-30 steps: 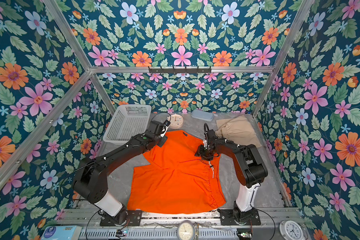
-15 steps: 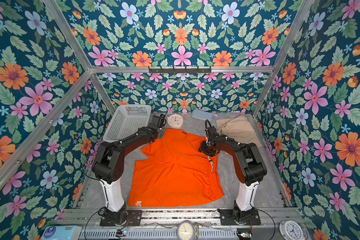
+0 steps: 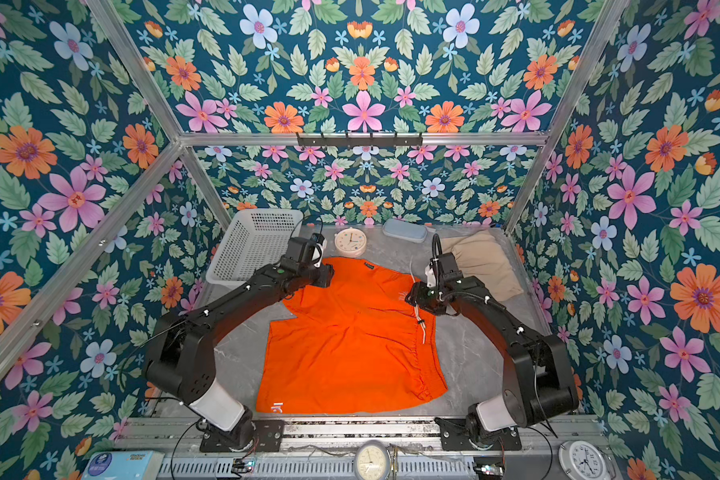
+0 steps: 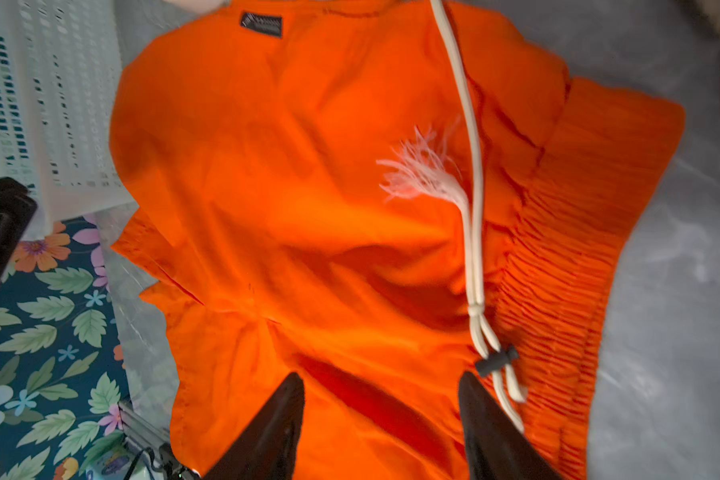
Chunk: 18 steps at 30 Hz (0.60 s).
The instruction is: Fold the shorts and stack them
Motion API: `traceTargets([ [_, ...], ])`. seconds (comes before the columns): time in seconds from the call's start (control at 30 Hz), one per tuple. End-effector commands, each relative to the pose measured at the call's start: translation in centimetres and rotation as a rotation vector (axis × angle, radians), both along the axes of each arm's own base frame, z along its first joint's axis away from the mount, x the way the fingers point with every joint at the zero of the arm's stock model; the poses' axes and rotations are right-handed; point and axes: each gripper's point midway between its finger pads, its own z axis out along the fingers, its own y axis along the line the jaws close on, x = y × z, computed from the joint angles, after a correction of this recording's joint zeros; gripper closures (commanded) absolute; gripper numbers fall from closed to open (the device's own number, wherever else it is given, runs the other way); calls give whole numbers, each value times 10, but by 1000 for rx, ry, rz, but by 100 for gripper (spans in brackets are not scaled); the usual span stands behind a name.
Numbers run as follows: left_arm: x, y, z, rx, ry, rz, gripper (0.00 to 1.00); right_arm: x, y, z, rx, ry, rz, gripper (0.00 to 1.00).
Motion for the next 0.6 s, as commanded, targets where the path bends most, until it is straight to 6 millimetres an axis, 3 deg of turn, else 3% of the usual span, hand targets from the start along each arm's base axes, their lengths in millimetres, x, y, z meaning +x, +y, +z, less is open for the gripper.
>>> traceTargets([
  [0.0, -13, -18, -19, -156, 82, -1, 42, -32, -17, -19, 47, 128, -74, 39],
  [0.17, -16, -13, -70, -108, 184, 38, 42, -74, -50, -35, 12, 224, -195, 37],
  [0.3, -4, -9, -100, -45, 227, 86, 42, -106, -67, -48, -71, 313, -255, 33],
  [0.57, 33, -4, -130, -5, 253, 145, 41, -144, -59, -56, -16, 391, -267, 31],
])
